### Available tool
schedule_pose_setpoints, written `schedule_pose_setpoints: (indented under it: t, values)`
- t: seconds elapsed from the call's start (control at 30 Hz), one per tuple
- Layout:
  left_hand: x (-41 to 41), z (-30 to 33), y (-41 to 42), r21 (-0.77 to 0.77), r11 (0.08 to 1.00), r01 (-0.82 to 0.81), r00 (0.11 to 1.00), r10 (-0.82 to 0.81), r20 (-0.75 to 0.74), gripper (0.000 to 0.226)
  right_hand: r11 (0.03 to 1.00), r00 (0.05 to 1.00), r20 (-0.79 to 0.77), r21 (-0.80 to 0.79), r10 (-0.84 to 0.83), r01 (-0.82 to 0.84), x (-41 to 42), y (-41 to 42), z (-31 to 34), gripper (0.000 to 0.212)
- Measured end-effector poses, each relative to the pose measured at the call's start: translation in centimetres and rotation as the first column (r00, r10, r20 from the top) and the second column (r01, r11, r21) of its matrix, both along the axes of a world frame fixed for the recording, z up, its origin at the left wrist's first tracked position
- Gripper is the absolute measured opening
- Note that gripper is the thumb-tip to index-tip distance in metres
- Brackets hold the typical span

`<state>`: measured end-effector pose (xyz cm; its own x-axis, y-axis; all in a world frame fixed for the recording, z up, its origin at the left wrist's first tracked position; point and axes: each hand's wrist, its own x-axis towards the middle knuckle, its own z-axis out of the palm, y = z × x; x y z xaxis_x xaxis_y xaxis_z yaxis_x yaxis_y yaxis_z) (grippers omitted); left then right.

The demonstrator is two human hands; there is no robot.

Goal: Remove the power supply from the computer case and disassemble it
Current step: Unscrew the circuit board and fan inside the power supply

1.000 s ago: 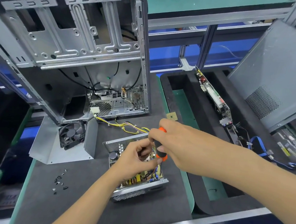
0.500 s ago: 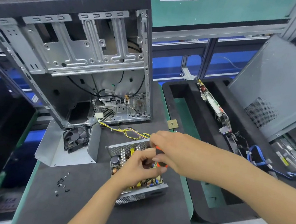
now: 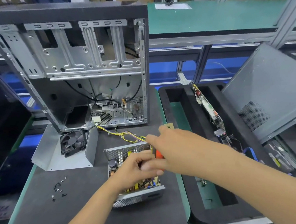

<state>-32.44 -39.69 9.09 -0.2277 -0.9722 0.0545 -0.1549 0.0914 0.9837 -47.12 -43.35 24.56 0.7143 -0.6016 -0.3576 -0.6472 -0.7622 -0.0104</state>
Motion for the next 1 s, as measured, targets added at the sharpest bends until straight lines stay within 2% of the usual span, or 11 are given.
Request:
schedule_pose_setpoints:
  t: [0.03,0.1,0.3,0.37,0.47,0.6,0.63,0.77,0.87,0.93,1.0]
  values:
    - [0.0,0.2,0.0,0.013,1.0,-0.01,1.0,0.01,0.003,0.023,0.998,1.0,-0.017,-0.063,-0.022,0.021,0.3,0.0,-0.1,0.029]
    - [-0.2,0.3,0.1,0.016,1.0,-0.016,1.0,0.015,0.012,0.014,0.995,0.999,-0.04,-0.095,-0.028,0.024,0.9,0.0,-0.6,0.025]
    - [-0.7,0.6,0.5,0.083,0.995,0.063,0.997,-0.058,-0.052,0.027,0.989,0.986,-0.087,-0.001,0.144,-0.145,0.6,0.1,-0.5,0.019]
    - [-0.8,0.8,0.7,0.101,0.994,0.047,0.998,-0.042,-0.049,0.021,0.98,0.975,-0.11,0.05,0.195,-0.19,0.2,0.1,-0.2,0.017]
    - [-0.5,1.0,0.7,0.076,0.996,0.051,0.998,-0.049,-0.039,0.006,0.971,0.966,-0.119,0.096,0.229,-0.218,-0.2,-0.1,0.3,0.033]
    - [-0.5,0.6,0.4,0.037,0.999,0.025,1.0,-0.025,0.002,0.011,0.973,0.986,-0.072,0.188,0.149,-0.134,-0.4,-0.6,0.6,0.029]
    - [-0.5,0.6,0.5,0.039,0.999,0.028,1.0,-0.028,-0.003,0.003,0.981,0.995,-0.048,0.179,0.083,-0.073,-0.3,-0.6,0.5,0.032]
    - [-0.4,0.2,0.1,-0.011,1.0,-0.025,0.999,0.025,0.038,0.021,0.985,0.985,-0.017,0.032,-0.172,0.172,0.9,-0.6,-0.3,0.045]
    - [-0.3,0.4,0.1,0.014,0.999,-0.053,0.998,0.053,0.021,0.025,0.986,0.985,-0.048,0.033,-0.164,0.166,1.8,-0.6,-0.4,0.035]
    - [-0.4,0.6,0.4,0.052,0.998,-0.018,0.998,0.021,-0.061,0.019,0.988,0.989,-0.093,0.101,-0.111,0.121,2.1,-0.4,0.3,0.027]
    - [-0.5,0.6,0.6,0.1,0.995,-0.026,0.996,0.034,-0.078,0.026,0.978,0.989,-0.142,0.193,-0.046,0.074,2.3,-0.2,0.8,0.013]
